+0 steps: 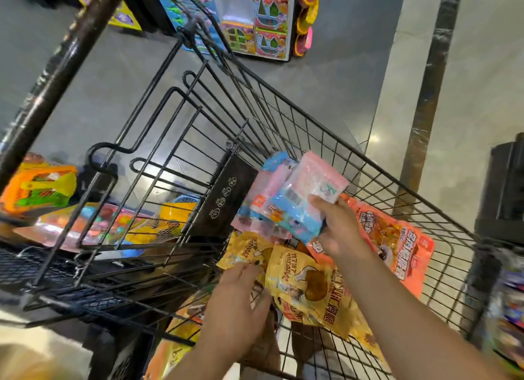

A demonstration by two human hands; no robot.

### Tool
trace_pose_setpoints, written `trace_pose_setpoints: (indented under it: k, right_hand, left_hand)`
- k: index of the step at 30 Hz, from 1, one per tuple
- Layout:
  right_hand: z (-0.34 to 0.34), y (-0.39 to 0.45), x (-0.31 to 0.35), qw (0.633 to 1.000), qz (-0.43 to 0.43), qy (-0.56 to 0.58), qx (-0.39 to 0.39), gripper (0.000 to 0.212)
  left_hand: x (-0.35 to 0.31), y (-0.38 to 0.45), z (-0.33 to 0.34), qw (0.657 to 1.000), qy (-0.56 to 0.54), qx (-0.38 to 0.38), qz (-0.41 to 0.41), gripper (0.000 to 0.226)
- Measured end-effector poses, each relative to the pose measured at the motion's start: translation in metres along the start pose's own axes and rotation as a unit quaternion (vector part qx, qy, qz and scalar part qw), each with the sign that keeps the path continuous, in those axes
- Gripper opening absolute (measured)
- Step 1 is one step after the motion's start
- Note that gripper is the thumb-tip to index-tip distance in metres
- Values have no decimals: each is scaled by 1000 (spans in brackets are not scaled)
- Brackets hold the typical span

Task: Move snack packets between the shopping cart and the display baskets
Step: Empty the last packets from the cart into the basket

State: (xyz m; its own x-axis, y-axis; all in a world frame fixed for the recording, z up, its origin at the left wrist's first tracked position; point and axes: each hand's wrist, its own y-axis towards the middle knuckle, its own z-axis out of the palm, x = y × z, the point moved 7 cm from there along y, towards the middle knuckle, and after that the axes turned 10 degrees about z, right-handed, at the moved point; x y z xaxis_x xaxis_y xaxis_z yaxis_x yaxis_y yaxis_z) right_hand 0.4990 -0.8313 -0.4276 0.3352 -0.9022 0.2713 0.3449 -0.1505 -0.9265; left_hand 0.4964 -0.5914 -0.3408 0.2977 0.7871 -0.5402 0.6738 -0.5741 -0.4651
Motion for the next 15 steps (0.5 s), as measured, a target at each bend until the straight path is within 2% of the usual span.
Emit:
trace_pose_setpoints:
  k: [1,2,4,5,6,11,13,15]
  right_hand:
    - [-13,-11,0,1000,1,4,-3,46]
    - [-26,-21,-1,1000,5,9,-7,47]
    - [-52,-40,-3,1000,10,11,-21,47]
    - [-64,-49,-4,999,10,11,-33,48]
    - [-75,-57,-6,999,9,9,-42,52]
    - [-106,-79,-7,999,-12,13,-40,62]
    - [-111,-82,-7,999,-11,29,-39,65]
    - [-113,-85,-7,999,-11,30,-31,64]
  left_hand:
    - [7,22,-1,994,-93,-21,-53,28]
    - [12,46,0,971,-204,-49,-112,20]
    - [22,90,7,875,-407,-116,-237,15]
    - [28,108,14,828,-463,-140,-283,14]
    - [34,122,20,801,-487,-146,-316,12]
    - [55,162,44,725,-538,-152,-402,27]
    - [53,168,52,693,-568,-154,-416,11]
    - [51,169,58,685,-574,-139,-428,9]
